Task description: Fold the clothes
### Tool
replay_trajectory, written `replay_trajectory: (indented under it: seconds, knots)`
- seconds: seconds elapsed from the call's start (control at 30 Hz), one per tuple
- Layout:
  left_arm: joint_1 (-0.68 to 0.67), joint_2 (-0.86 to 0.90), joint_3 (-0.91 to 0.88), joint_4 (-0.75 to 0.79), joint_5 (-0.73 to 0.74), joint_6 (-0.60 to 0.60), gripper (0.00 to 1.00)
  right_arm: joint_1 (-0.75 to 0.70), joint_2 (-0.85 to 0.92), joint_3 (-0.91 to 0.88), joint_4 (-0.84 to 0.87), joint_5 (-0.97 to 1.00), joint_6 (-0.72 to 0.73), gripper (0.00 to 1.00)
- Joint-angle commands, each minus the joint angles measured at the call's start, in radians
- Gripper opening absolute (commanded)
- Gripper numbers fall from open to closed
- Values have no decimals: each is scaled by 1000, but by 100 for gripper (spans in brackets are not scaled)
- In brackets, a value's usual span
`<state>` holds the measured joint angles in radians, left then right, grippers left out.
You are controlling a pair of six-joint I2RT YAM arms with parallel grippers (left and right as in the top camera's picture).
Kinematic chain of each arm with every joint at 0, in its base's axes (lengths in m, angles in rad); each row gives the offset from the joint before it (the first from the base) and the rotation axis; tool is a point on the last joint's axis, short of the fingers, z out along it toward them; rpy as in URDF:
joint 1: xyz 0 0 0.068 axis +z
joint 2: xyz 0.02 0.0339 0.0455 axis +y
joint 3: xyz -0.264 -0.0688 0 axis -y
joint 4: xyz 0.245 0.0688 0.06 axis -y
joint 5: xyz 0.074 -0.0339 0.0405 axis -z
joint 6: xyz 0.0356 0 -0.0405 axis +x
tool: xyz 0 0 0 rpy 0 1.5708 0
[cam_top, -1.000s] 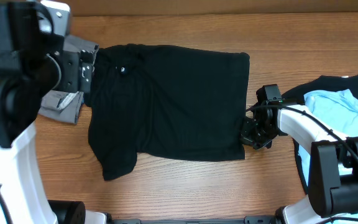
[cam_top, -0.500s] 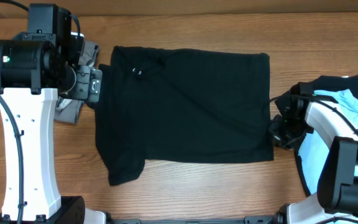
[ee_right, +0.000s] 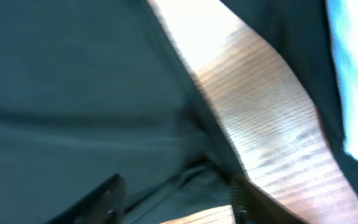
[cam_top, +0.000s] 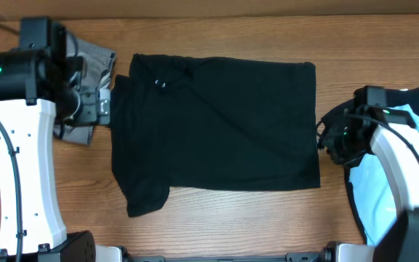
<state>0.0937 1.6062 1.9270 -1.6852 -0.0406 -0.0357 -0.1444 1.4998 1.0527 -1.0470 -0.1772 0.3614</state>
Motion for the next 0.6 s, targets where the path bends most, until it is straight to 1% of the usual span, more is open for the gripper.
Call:
replay_trajectory:
  seconds: [0.0,0.03,0.13,0.27,0.33,0.43,0.47,0.5,0.53,0.57]
  knots:
    - [44,-51,-151,-5,161,-46,94,-4,-112,28,6,-88,-3,64]
    - [45,-53,-196,-5,169,-60,95,-4,-128,28,10,-97,-3,66]
    - [44,-55,-344,11,169,-78,95,-4,-164,28,17,-126,-3,68]
    - [45,-55,-563,91,172,-112,94,-4,-167,28,13,-132,-3,72]
    - [45,-55,-667,138,172,-136,88,-4,-167,28,11,-132,-3,74]
    - [44,-54,-801,250,202,-168,83,-4,-167,27,15,-132,-3,76]
    - [44,-53,-830,287,235,-168,79,-4,-167,28,19,-132,-3,76]
    - [44,-52,-846,320,262,-172,76,-4,-167,28,23,-132,-3,77]
    - [44,-52,-859,341,278,-177,70,-4,-167,28,26,-132,-3,77]
    - [44,-52,-874,361,276,-192,69,-4,-167,27,31,-132,-3,78]
